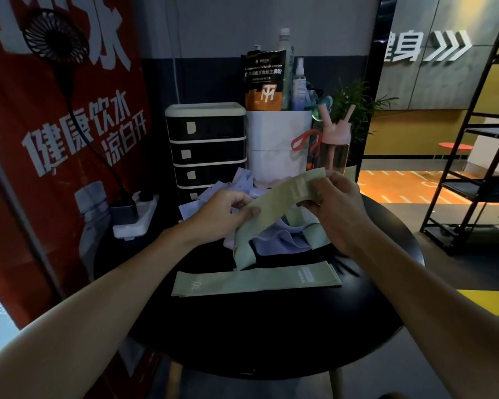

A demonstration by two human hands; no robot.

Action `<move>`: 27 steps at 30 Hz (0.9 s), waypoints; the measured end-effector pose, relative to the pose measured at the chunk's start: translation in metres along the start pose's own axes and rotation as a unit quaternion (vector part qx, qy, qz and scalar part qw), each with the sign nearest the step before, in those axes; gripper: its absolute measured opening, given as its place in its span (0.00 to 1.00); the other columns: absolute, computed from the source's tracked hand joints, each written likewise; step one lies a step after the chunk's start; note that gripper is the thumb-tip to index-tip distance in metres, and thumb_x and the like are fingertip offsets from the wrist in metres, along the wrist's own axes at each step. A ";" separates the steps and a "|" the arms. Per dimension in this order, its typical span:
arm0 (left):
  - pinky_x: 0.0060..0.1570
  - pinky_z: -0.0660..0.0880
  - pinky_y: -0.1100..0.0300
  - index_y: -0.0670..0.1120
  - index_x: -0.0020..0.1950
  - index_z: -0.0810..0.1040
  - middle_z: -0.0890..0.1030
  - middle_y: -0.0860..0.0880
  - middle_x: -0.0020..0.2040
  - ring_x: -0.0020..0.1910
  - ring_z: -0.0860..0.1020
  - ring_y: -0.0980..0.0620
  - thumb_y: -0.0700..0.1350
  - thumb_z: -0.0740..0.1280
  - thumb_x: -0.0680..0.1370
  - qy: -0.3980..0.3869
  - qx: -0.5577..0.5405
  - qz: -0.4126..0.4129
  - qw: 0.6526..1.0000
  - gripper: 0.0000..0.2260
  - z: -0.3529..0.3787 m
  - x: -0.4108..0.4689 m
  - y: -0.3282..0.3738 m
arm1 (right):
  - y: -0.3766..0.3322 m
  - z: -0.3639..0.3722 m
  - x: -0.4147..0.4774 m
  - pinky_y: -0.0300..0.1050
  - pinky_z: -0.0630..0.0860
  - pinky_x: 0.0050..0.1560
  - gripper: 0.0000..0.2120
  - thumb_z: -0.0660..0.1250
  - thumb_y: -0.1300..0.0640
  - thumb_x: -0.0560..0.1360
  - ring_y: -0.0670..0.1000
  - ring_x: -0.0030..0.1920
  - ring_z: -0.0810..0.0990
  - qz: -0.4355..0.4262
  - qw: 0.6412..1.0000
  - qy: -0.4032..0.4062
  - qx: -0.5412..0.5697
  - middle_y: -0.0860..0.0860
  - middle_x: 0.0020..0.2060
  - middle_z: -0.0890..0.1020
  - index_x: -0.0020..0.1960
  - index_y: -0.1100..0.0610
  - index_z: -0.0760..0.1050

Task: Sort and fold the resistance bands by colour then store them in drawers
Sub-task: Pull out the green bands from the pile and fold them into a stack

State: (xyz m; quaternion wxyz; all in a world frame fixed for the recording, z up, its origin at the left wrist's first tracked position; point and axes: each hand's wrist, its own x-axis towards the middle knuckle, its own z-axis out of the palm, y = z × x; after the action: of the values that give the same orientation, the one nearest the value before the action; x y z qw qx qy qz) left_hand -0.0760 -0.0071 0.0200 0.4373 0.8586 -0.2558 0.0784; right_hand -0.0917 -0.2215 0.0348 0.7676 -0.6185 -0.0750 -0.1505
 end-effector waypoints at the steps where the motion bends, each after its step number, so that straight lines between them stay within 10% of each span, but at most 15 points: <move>1: 0.35 0.69 0.62 0.41 0.39 0.77 0.74 0.55 0.31 0.30 0.72 0.60 0.42 0.66 0.82 -0.004 0.008 -0.003 1.000 0.11 -0.002 -0.002 -0.004 | 0.001 -0.003 0.000 0.53 0.81 0.53 0.07 0.62 0.64 0.79 0.55 0.46 0.80 0.002 1.000 0.009 -0.003 0.60 0.45 0.81 0.47 0.62 0.77; 12: 0.46 0.74 0.57 0.44 0.50 0.80 0.83 0.41 0.44 0.41 0.79 0.55 0.44 0.68 0.80 -0.011 0.016 -0.023 1.000 0.04 -0.021 -0.020 -0.032 | 0.030 -0.022 -0.007 0.62 0.78 0.56 0.04 0.68 0.62 0.75 0.60 0.48 0.83 0.031 0.998 0.050 -0.019 0.66 0.49 0.83 0.45 0.60 0.81; 23: 0.36 0.67 0.70 0.42 0.37 0.77 0.74 0.51 0.33 0.30 0.71 0.61 0.43 0.68 0.80 -0.011 0.061 -0.056 0.997 0.12 -0.041 -0.046 -0.050 | 0.057 -0.050 -0.012 0.39 0.78 0.39 0.03 0.67 0.63 0.78 0.52 0.44 0.81 0.031 0.993 0.068 -0.092 0.59 0.46 0.82 0.47 0.58 0.79; 27: 0.39 0.72 0.71 0.42 0.47 0.81 0.82 0.52 0.34 0.34 0.78 0.62 0.40 0.72 0.77 0.000 0.041 -0.075 0.996 0.02 -0.043 -0.057 -0.057 | 0.068 -0.058 -0.022 0.38 0.77 0.34 0.05 0.67 0.63 0.77 0.47 0.36 0.80 0.022 0.989 0.073 -0.131 0.55 0.40 0.82 0.44 0.56 0.79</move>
State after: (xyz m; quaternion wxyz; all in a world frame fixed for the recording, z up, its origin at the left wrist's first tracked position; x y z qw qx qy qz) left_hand -0.0919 0.0763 -0.0151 0.4063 0.8925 -0.1877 0.0557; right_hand -0.0949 -0.2618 -0.0474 0.6868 -0.7023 0.0150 -0.1868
